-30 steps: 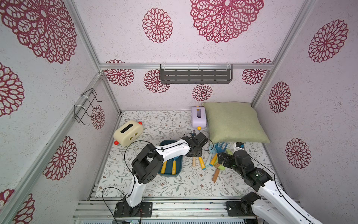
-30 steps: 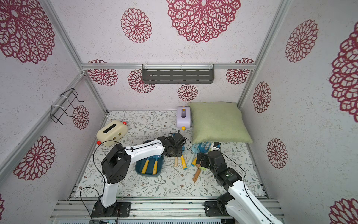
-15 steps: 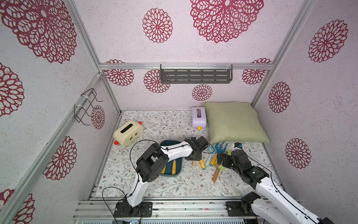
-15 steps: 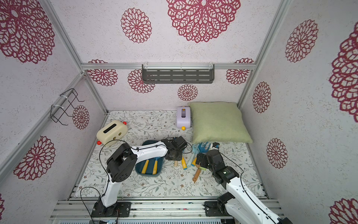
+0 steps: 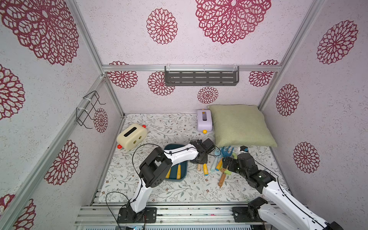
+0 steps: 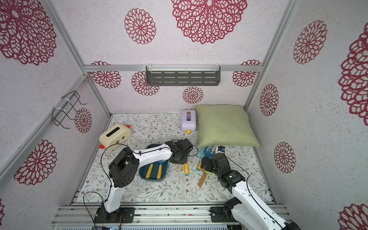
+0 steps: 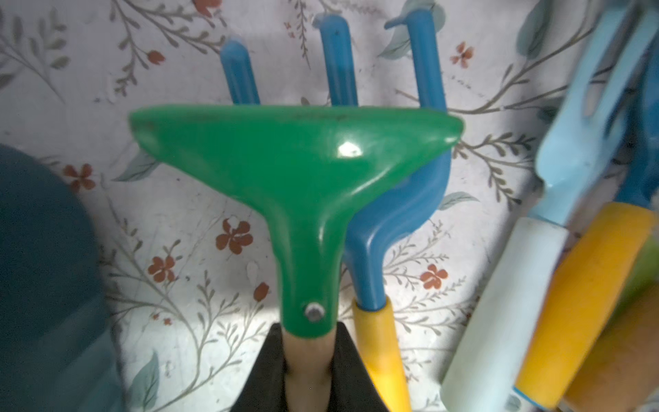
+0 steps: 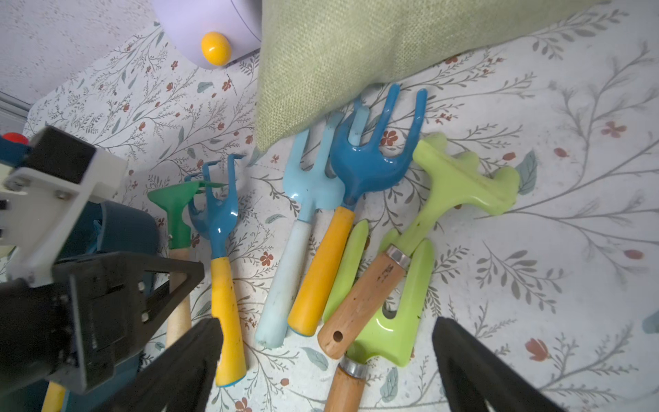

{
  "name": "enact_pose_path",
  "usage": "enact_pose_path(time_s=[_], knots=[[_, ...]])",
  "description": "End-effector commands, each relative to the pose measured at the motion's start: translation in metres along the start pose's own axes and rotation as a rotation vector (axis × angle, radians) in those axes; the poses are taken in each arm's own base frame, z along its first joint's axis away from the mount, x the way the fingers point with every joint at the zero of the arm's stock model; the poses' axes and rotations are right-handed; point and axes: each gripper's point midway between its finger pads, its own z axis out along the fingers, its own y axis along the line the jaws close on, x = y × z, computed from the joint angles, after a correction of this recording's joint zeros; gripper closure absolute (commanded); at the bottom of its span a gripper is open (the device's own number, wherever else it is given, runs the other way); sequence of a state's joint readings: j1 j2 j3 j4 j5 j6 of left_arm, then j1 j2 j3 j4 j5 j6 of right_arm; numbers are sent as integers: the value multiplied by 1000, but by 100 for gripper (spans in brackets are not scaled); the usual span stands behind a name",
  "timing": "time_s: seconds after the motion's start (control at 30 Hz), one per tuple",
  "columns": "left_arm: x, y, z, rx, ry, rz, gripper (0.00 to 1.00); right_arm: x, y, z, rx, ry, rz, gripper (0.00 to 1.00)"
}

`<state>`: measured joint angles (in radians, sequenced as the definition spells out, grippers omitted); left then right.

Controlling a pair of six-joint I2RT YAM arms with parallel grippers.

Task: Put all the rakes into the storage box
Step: Pick up the rake at the center of the board, then place the rake in the storage box.

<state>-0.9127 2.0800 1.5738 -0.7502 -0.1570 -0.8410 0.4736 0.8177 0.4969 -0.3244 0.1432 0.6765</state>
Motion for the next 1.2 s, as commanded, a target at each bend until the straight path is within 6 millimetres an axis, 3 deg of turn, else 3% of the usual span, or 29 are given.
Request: enact_pose_path(time_s=[0.0, 0.27, 0.57, 0.77, 0.9, 1.17], knots=[[-19, -6, -55, 55, -104, 20, 91, -3, 6, 1, -28, -1, 26, 1], [-6, 18, -92, 63, -124, 38, 91, 1, 8, 3, -39, 27, 31, 1], [23, 90, -118, -69, -123, 45, 90, 3, 15, 6, -58, 60, 30, 1], [46, 129, -113, -69, -88, 3, 89, 3, 22, 9, -82, 77, 43, 1], [49, 149, -106, -46, -68, -50, 89, 6, 27, 13, -104, 96, 56, 1], [52, 163, -87, -17, -2, -57, 89, 8, 32, 14, -127, 116, 66, 1]])
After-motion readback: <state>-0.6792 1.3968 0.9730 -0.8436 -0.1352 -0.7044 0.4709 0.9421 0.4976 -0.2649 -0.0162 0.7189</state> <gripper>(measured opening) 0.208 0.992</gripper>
